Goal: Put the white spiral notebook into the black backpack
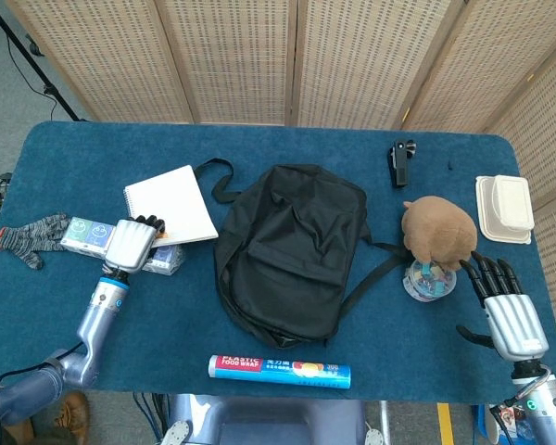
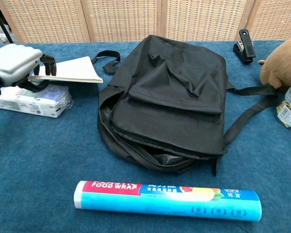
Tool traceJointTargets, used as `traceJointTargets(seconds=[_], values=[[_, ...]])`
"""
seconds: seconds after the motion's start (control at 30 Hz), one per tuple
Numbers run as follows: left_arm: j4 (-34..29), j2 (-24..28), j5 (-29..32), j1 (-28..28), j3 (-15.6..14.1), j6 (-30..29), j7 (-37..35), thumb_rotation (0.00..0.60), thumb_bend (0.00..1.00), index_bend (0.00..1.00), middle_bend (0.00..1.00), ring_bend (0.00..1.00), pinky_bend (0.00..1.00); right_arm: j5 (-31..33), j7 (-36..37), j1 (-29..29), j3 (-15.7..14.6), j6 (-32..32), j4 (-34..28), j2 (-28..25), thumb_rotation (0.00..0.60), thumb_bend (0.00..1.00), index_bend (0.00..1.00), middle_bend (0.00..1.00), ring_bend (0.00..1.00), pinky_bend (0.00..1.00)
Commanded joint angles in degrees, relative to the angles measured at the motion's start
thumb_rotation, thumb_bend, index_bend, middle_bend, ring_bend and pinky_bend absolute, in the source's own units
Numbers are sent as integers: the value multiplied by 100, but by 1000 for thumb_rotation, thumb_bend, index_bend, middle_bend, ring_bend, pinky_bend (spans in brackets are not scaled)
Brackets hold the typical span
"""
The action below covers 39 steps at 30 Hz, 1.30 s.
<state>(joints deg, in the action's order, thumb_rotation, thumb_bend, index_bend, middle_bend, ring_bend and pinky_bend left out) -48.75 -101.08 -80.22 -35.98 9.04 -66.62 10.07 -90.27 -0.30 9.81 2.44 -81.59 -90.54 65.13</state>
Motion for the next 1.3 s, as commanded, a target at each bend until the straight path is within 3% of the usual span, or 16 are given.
traceJointTargets(seconds=[0.03,0.27,0.5,0.73,0.9,1.3], values=[[129,71,-154,-59,16,-195,-278,600,522,685,531,526,631,-208,76,202,-55,248,-255,-147,600,0,49,35,0,0],[-68,318,-173,-144,174,-355,-443,600,522,691,534,528,632,-466,687,822,-127,1178,-1070,-523,600,0,116,82,0,0],[-644,722,-145,-203,338,-472,-248,600,522,691,534,529,632,-314,549,1411,-20,2071,-1654,-494,600,0,140,89,0,0],[-1208,1042,28,-268,514,-396,21,600,529,702,544,529,632,67,485,1859,123,2707,-1833,-2,600,0,166,101,3,0],[-1576,1188,75,-266,537,-422,162,600,530,702,544,528,632,435,416,2257,332,3067,-1578,745,600,0,170,108,11,0],[-1513,1175,159,-219,497,-438,-11,600,530,702,544,529,632,1098,-32,2616,483,3261,-1143,1609,600,0,176,112,13,0]])
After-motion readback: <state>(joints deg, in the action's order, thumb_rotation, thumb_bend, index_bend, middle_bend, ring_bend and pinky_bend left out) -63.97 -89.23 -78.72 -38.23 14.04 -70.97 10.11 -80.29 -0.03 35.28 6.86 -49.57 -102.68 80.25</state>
